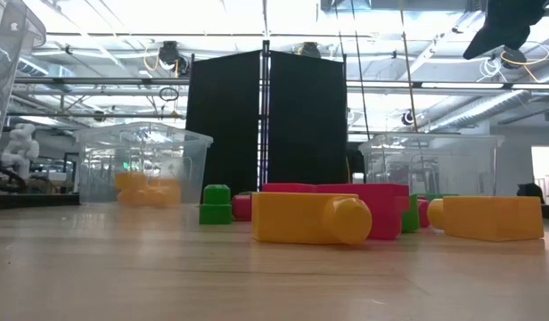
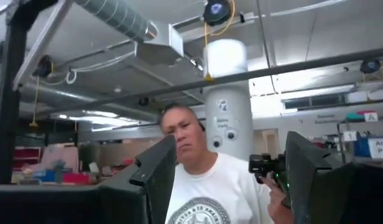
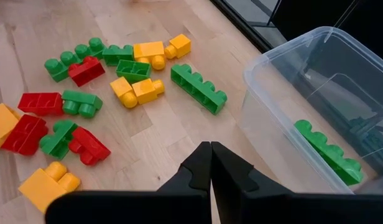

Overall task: Sort blocks
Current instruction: Put the green game piece into the top right transparent bin

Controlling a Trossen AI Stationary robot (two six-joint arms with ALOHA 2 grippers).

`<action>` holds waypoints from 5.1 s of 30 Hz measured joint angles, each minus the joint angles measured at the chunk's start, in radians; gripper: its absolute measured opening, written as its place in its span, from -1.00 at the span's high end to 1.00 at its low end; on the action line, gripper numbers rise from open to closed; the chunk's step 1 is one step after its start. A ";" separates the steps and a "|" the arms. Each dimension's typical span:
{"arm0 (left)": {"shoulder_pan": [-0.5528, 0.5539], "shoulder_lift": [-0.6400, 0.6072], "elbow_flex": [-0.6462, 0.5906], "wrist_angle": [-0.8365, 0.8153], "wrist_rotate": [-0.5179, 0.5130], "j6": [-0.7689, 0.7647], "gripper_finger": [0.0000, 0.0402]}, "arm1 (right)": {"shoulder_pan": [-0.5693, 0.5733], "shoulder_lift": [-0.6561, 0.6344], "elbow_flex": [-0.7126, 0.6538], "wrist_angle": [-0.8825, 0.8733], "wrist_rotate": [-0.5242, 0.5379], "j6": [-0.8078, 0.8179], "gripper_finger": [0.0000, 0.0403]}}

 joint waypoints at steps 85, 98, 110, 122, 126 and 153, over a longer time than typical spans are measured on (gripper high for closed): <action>0.223 0.189 0.000 -1.344 -1.427 0.043 0.03 | 0.000 0.091 0.000 0.002 -0.001 0.086 0.97; 0.385 0.558 0.000 -0.969 -1.010 0.396 0.03 | 0.000 0.128 0.000 0.003 -0.001 0.073 0.97; 0.462 0.722 0.096 -0.963 -0.797 0.462 -0.13 | 0.000 0.132 0.000 0.000 -0.001 0.069 0.97; 0.449 0.872 0.469 -1.361 -0.976 0.634 -0.54 | 0.000 0.132 0.000 -0.003 -0.003 0.043 0.97; 0.478 0.913 0.529 -1.381 -0.969 0.658 -0.54 | 0.000 0.132 0.000 -0.004 -0.003 0.039 0.97; 0.490 1.117 0.641 -1.450 -0.930 0.665 -0.55 | 0.000 0.132 0.000 -0.003 0.001 -0.002 0.97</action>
